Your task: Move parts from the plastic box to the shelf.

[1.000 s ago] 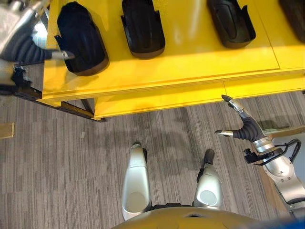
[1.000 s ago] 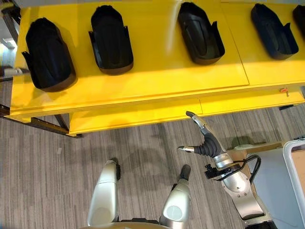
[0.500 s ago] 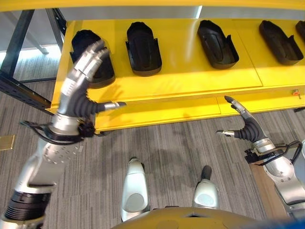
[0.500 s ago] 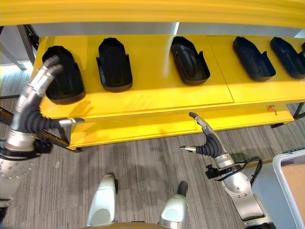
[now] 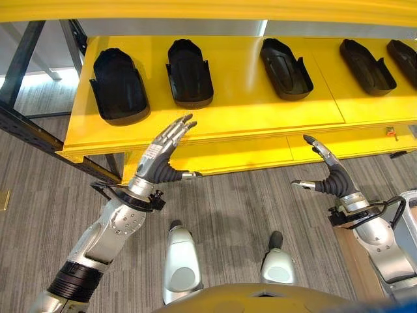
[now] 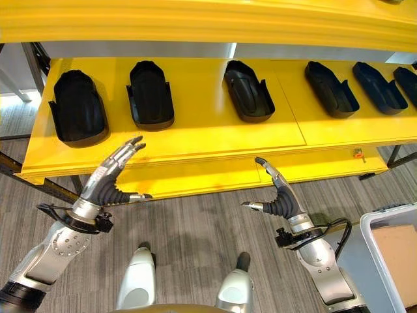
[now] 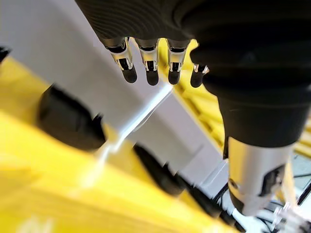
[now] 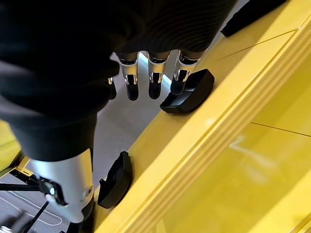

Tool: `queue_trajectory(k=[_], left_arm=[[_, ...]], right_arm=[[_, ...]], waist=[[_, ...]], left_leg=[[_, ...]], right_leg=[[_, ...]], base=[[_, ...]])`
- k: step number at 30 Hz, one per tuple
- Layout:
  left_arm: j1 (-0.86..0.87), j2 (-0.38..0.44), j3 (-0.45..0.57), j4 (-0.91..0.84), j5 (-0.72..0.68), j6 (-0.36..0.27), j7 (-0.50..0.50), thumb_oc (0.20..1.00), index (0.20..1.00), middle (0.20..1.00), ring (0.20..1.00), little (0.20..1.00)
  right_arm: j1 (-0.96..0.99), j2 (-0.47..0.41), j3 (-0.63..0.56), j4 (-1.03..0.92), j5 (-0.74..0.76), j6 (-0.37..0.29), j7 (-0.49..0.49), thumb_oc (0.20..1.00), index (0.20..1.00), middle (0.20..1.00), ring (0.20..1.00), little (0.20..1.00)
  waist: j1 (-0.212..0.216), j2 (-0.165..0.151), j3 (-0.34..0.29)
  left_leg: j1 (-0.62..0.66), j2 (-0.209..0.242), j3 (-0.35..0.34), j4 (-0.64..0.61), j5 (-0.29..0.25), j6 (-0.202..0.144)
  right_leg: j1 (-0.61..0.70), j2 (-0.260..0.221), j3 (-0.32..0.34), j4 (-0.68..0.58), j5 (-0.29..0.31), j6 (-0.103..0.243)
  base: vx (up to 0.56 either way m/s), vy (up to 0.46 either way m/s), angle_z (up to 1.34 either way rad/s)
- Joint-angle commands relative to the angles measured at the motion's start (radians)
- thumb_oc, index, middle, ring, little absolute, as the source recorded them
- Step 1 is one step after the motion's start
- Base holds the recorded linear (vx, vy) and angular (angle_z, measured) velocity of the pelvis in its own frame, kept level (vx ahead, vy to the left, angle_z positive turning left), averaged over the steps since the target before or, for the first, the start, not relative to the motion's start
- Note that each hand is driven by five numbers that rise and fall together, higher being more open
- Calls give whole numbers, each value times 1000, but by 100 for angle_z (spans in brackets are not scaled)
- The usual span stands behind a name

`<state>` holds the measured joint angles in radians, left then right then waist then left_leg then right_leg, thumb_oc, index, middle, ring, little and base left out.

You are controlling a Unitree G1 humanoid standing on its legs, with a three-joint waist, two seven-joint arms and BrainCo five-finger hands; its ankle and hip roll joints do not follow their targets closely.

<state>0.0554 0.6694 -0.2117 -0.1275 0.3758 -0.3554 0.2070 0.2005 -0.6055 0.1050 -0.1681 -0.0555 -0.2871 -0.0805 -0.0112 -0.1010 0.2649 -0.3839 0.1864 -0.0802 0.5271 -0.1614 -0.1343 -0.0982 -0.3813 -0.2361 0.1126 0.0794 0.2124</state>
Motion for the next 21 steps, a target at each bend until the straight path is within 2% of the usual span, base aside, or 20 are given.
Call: queue_trajectory(k=[1, 12, 21], left_arm=[[-48, -29, 1, -5, 6, -10, 16, 1000, 1000, 1000, 1000, 1000], [-38, -71, 2, 203, 54, 50, 74, 1000, 1000, 1000, 1000, 1000], [-14, -84, 91, 277, 59, 83, 148, 1000, 1000, 1000, 1000, 1000]], right_arm=[[-44, -5, -30, -1, -5, -24, -50, 1000, 1000, 1000, 1000, 1000], [-45, -4, -30, 7, -7, -20, -70, 1000, 1000, 1000, 1000, 1000], [-38, -12, -34, 12, -2, -23, -68, 1000, 1000, 1000, 1000, 1000]], waist=[[9, 4, 0], [8, -11, 24], [10, -17, 16]], left_leg=[[70, -39, 89, -148, 82, 76], [41, -31, 88, -123, 84, 76], [18, -29, 88, -112, 84, 74]], right_leg=[[-31, -8, 9, 170, -104, -15], [-66, -2, 27, 192, -104, -22], [-81, -4, 26, 197, -102, -25]], base=[[0, 0, 0], [-11, -6, -4], [0, 0, 0]])
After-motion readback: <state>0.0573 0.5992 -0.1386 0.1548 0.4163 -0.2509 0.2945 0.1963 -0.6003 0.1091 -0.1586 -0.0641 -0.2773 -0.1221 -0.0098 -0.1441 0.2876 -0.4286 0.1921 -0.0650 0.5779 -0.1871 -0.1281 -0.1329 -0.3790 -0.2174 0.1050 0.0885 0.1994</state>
